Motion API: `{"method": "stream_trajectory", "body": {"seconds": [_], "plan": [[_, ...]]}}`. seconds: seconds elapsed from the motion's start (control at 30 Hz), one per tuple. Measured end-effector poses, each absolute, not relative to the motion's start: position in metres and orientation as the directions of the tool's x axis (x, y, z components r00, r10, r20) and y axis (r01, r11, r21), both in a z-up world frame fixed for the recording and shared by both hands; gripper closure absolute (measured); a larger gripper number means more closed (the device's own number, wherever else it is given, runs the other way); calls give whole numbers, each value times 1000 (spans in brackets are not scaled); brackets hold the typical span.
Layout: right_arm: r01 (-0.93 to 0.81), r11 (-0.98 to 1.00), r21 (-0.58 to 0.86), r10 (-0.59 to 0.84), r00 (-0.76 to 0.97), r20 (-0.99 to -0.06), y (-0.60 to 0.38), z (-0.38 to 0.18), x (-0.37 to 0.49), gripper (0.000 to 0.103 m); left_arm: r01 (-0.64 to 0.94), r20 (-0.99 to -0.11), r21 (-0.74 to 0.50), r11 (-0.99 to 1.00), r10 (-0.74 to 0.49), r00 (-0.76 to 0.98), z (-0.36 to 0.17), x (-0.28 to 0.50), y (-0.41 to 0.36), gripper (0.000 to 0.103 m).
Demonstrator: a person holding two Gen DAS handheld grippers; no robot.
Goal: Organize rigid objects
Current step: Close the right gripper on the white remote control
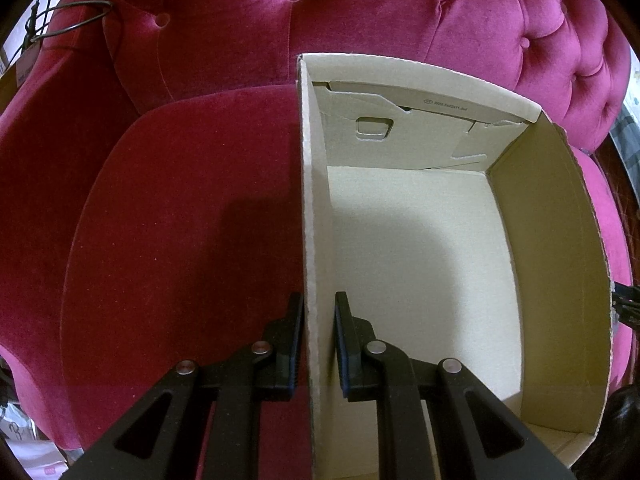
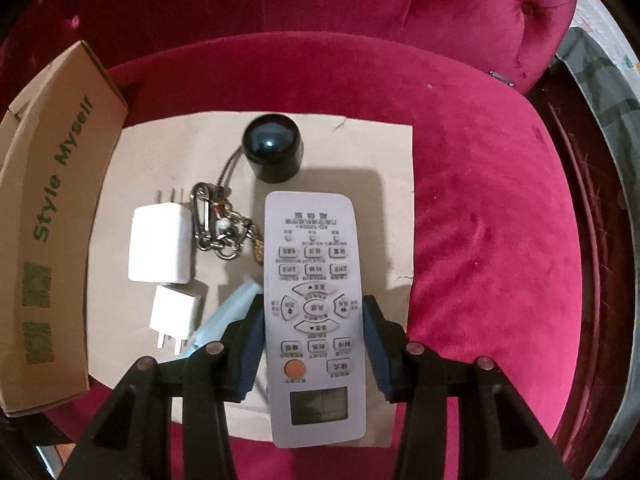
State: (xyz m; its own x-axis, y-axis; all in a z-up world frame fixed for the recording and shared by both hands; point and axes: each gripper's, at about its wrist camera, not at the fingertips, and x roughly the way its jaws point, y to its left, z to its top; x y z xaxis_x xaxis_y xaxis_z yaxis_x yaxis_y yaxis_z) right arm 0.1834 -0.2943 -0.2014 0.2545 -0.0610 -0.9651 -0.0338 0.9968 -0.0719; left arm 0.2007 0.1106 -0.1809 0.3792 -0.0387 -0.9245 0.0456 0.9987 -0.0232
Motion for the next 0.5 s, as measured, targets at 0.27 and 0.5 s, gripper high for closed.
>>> {"method": "stream_trajectory", "body": {"seconds": [0.27, 0.5], "plan": [[-26, 996, -81, -71, 281, -957, -280, -184, 174, 54, 44, -924, -25, 999, -40, 379, -181, 200, 110, 87], [-27, 995, -94, -82, 295, -952, -265, -160, 164, 54, 43, -924, -32, 999, -46, 379, -180, 200, 113, 87]]}}
